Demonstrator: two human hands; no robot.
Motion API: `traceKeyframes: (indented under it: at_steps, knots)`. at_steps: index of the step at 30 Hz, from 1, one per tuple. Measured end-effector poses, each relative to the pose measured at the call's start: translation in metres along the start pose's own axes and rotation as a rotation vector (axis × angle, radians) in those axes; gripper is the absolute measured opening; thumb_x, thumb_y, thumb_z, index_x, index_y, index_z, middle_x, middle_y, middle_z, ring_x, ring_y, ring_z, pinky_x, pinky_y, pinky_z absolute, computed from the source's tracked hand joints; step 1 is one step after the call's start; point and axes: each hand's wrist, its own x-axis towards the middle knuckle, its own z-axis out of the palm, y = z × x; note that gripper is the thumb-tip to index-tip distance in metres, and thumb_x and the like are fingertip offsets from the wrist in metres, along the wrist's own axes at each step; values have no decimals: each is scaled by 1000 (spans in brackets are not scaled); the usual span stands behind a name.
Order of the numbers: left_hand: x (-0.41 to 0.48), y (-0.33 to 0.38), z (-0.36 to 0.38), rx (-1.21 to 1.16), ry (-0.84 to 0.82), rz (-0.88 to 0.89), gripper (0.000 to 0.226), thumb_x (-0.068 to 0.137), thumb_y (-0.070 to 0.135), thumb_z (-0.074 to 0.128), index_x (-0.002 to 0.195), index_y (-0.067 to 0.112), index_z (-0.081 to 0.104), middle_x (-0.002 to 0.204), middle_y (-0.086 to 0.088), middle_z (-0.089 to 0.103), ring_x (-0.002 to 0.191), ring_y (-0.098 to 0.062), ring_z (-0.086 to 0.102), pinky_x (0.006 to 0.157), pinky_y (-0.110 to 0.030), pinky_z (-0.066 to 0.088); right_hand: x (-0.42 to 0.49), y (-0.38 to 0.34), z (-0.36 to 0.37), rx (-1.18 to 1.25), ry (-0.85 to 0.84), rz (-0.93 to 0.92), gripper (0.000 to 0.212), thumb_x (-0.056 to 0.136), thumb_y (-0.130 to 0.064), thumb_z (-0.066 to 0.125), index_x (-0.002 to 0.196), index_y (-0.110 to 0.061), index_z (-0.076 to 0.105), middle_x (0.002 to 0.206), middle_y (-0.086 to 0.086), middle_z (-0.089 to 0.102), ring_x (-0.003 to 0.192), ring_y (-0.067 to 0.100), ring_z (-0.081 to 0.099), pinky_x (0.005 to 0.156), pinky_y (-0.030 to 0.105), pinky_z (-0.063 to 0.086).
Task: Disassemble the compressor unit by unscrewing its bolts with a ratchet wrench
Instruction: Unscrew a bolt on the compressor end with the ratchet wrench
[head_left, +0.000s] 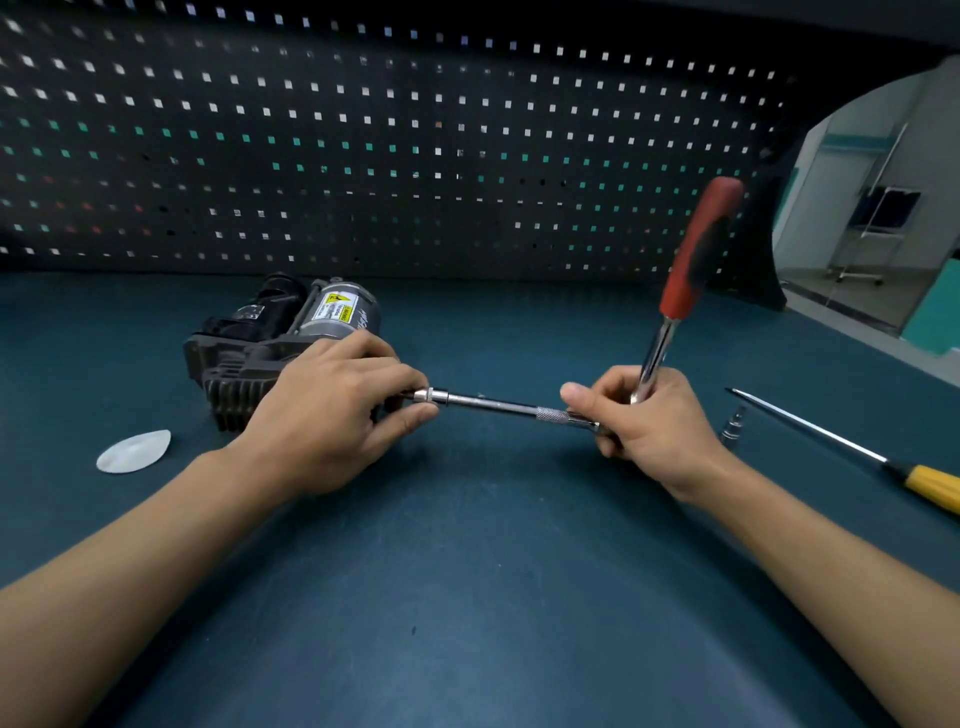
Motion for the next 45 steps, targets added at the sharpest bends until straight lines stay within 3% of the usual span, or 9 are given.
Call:
traceKeyframes:
  at_steps: [7, 11, 15, 20, 27, 33, 37, 40, 45]
  knots:
    - [0, 0, 0, -4, 2, -16, 37, 93, 52, 44, 98, 28, 70, 83, 16, 64, 98, -13, 56, 77, -36, 47, 3, 6, -7, -145, -36, -354, 16, 73, -23, 84, 76, -10, 75, 73, 12, 71, 61, 28, 59, 58, 40, 45]
    - [0, 0, 0, 6, -12, -26, 39, 95, 51, 41, 105, 29, 71, 85, 16, 64, 100, -14, 56, 78, -36, 45, 7, 7, -13, -322, -23, -499, 24, 71, -20, 89, 90, -13, 76, 92, 1, 74, 85, 18, 70, 79, 35, 56]
    - [0, 0, -2, 14, -20, -27, 41, 97, 51, 38, 107, 29, 71, 84, 16, 64, 99, -14, 55, 76, -36, 44, 7, 8, -12, -308, -39, -449, 32, 67, -27, 92, 94, -21, 75, 95, -4, 73, 85, 16, 68, 77, 31, 55]
    - [2, 1, -1, 9, -8, -17, 41, 95, 50, 40, 99, 27, 73, 83, 13, 65, 96, -11, 51, 75, -34, 41, 5, 4, -9, -222, -75, -286, 28, 69, -43, 87, 89, -26, 75, 74, -16, 71, 57, 2, 56, 58, 14, 43]
    - [2, 0, -4, -7, -25, -6, 40, 95, 51, 40, 100, 29, 73, 85, 14, 66, 96, -10, 50, 75, -35, 42, 3, -10, 2, 116, 11, 216, 64, 52, -73, 78, 86, -18, 75, 94, 2, 78, 45, 14, 54, 34, 19, 29]
    - [2, -1, -4, -6, -29, 13, 39, 95, 50, 40, 101, 29, 73, 84, 14, 65, 95, -12, 51, 75, -34, 41, 4, -16, -1, 293, -78, 485, 67, 50, -68, 78, 88, -14, 66, 93, 6, 78, 36, 8, 40, 29, 15, 22]
    - [1, -1, -3, -19, -15, 9, 39, 95, 50, 41, 101, 28, 73, 85, 13, 66, 95, -14, 54, 75, -36, 44, 5, -15, -3, 413, -128, 596, 57, 53, -58, 79, 85, -15, 60, 68, -4, 68, 32, 3, 30, 26, 13, 18]
    - [0, -2, -2, -17, -9, 16, 38, 96, 50, 41, 101, 29, 72, 83, 14, 64, 95, -13, 54, 74, -34, 42, 3, -13, -2, 380, -101, 552, 53, 53, -54, 82, 78, -16, 55, 62, -3, 54, 32, 5, 31, 28, 14, 19]
    - [0, -1, -2, 13, -12, 39, 35, 95, 47, 43, 101, 26, 71, 79, 14, 63, 93, -17, 55, 71, -36, 45, 0, -7, -1, 133, -45, 106, 40, 57, -49, 83, 55, -19, 57, 69, 12, 67, 40, 15, 45, 38, 21, 32]
